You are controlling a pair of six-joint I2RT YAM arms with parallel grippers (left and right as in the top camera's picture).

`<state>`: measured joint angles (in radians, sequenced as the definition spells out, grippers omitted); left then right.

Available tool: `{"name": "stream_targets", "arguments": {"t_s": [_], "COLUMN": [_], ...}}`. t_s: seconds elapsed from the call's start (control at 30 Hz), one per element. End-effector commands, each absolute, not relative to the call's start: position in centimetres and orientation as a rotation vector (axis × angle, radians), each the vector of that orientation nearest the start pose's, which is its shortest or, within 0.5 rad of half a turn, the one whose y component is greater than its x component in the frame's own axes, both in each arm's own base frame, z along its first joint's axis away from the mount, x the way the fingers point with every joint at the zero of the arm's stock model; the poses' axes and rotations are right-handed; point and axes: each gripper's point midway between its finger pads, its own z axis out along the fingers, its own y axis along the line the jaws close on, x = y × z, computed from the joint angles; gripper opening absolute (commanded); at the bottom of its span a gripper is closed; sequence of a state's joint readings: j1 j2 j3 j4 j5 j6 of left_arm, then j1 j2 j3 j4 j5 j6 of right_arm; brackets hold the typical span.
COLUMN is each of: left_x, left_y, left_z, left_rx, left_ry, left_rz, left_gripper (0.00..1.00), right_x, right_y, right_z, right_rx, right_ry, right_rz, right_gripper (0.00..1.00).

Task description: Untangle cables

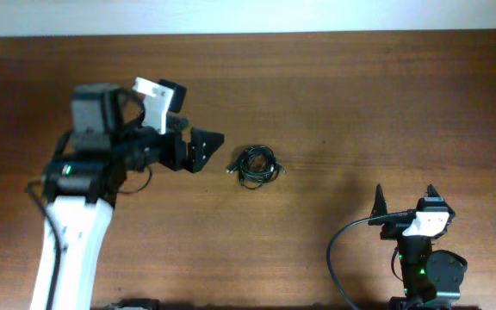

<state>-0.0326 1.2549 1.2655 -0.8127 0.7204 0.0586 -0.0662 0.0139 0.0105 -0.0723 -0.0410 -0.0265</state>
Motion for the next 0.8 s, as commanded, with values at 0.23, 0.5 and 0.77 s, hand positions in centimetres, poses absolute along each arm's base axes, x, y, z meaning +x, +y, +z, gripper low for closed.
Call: {"name": "stream_targets", "arguments": {"t_s": [0.23,0.5,0.77], "left_x": [31.8,30.7,32.9], "left_y": [-13.4,-15.3,-15.9], "left_z": [19.6,18.6,19.8], "left_rx": [0.255,0.352,0.369], "left_ry": [2.644,2.687,2.577], "left_rz": [-0.728,-0.674,-0.673], "left_gripper": [0.99,0.99,0.99], "right_x": [24.6,24.6,20.7], "right_y": [-0.9,0.1,10.6], "right_z": [15.5,15.7,16.8], "right_rx": [0.009,-0.017,0.004], "right_ry": [1.651,1.645,1.708], "right_rz": [-0.032,0.035,1.069], "right_gripper": [0.98,0.99,0.98]}}
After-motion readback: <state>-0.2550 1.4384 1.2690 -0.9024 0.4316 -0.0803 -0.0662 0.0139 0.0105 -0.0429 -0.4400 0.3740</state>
